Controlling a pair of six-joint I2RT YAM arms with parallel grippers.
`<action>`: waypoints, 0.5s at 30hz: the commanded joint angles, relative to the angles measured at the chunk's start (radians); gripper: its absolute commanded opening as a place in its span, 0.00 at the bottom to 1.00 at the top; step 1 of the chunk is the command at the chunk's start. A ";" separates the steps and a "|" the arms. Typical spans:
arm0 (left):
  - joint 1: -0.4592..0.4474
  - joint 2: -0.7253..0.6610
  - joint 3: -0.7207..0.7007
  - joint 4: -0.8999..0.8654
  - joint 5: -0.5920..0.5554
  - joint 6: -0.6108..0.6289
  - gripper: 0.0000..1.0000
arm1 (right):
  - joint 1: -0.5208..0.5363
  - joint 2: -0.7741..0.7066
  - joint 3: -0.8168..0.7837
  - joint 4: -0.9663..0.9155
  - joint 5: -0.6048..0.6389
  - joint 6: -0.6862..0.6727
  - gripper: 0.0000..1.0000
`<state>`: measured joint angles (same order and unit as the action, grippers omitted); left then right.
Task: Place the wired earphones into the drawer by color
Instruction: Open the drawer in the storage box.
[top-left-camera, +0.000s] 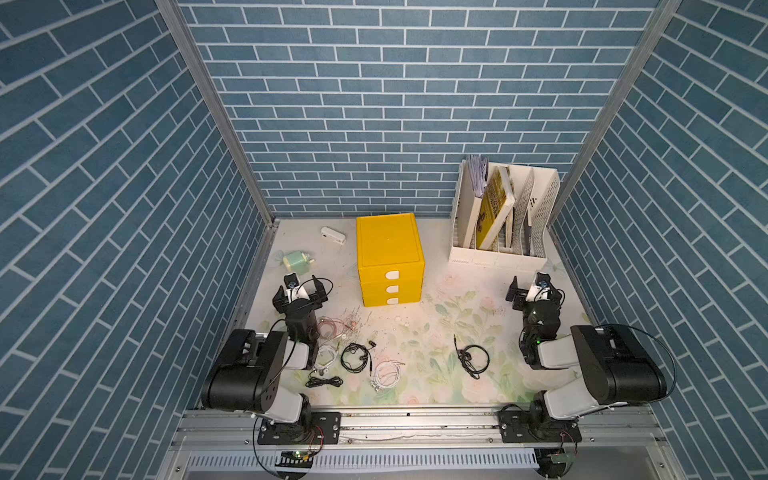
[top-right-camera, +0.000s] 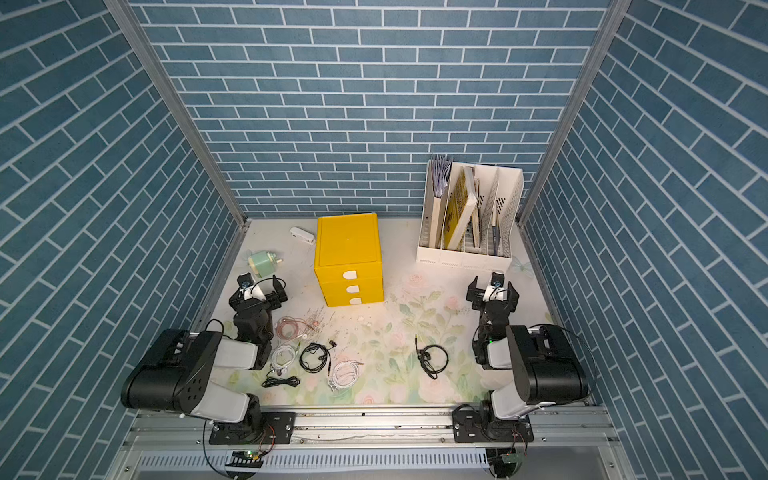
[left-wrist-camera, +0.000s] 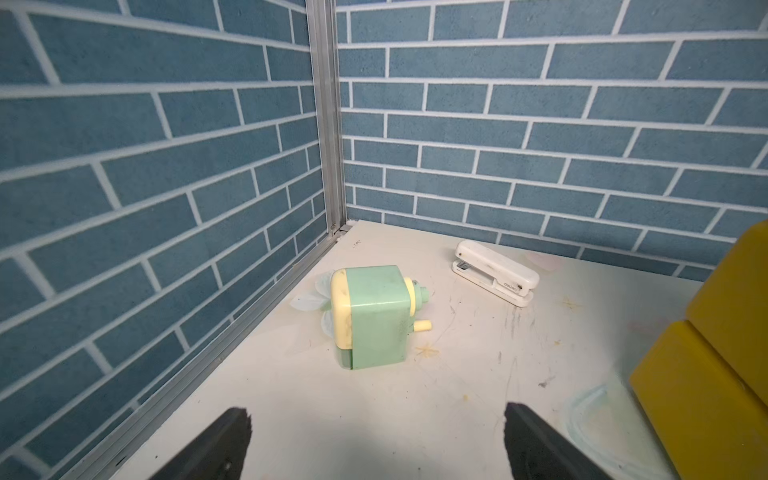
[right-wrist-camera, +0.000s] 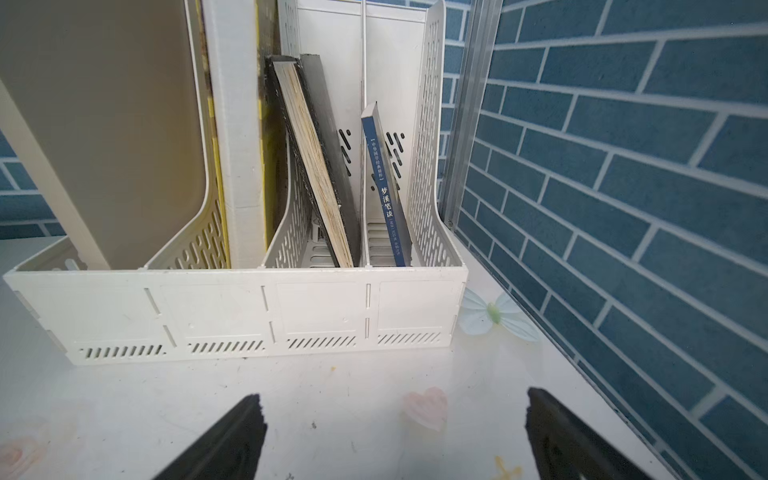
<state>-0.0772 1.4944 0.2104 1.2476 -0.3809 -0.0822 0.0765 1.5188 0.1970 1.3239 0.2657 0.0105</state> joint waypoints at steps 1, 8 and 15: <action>-0.003 0.001 -0.008 0.017 -0.008 -0.003 1.00 | 0.000 0.006 -0.007 0.007 0.004 0.002 1.00; -0.003 0.000 -0.008 0.017 -0.007 -0.002 1.00 | 0.000 0.007 -0.006 0.008 0.003 0.002 1.00; -0.004 -0.003 -0.012 0.028 -0.005 0.000 1.00 | 0.000 0.003 -0.009 0.011 0.006 0.002 1.00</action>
<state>-0.0772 1.4944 0.2104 1.2476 -0.3809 -0.0822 0.0765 1.5188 0.1970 1.3239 0.2657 0.0105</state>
